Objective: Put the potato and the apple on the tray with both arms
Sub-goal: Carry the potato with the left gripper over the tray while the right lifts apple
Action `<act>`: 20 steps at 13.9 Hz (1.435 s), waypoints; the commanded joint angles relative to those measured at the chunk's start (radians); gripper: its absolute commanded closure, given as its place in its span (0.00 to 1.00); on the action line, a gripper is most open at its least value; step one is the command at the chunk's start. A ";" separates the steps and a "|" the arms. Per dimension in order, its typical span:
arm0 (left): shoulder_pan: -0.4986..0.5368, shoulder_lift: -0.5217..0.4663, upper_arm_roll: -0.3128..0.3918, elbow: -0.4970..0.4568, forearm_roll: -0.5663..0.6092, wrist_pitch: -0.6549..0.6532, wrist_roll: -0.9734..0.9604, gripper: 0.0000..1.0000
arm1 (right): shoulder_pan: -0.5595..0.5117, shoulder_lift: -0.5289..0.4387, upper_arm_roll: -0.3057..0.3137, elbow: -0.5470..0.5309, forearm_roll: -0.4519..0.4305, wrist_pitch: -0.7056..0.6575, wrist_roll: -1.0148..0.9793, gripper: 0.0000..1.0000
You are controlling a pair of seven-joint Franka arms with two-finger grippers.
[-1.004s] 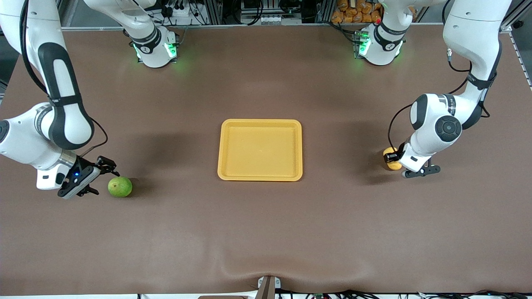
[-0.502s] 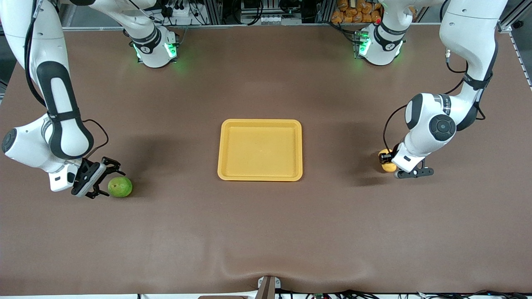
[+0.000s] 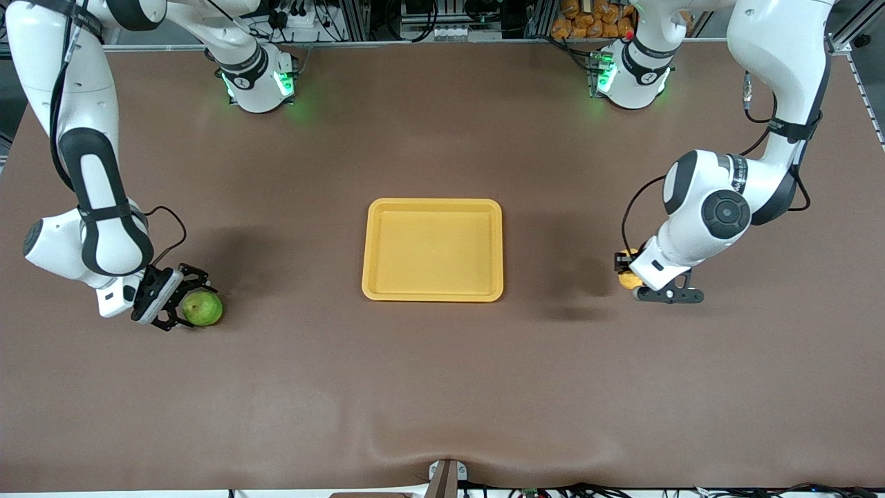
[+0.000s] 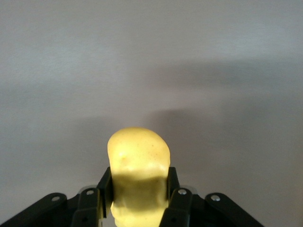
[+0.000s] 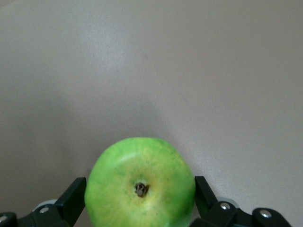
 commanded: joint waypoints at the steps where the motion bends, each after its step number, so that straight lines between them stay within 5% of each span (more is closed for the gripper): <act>1: -0.008 0.006 -0.040 0.073 0.020 -0.079 -0.001 1.00 | -0.012 0.017 0.007 0.024 0.051 -0.008 -0.065 0.00; 2: -0.024 0.008 -0.050 0.096 0.018 -0.102 -0.017 1.00 | -0.013 0.017 0.007 0.043 0.051 -0.013 -0.067 0.00; 4: -0.088 0.017 -0.048 0.111 0.021 -0.117 -0.034 1.00 | -0.015 0.015 0.005 0.099 0.048 -0.020 -0.068 0.58; 5: -0.117 0.019 -0.048 0.126 0.021 -0.117 -0.045 1.00 | -0.015 0.013 0.005 0.121 0.047 -0.022 -0.067 0.68; 13: -0.347 0.163 -0.042 0.327 0.043 -0.117 -0.310 1.00 | 0.031 -0.029 0.004 0.254 0.031 -0.129 0.078 0.69; 20: -0.476 0.291 -0.036 0.427 0.046 -0.117 -0.588 1.00 | 0.163 -0.137 0.007 0.200 -0.018 -0.215 0.109 0.73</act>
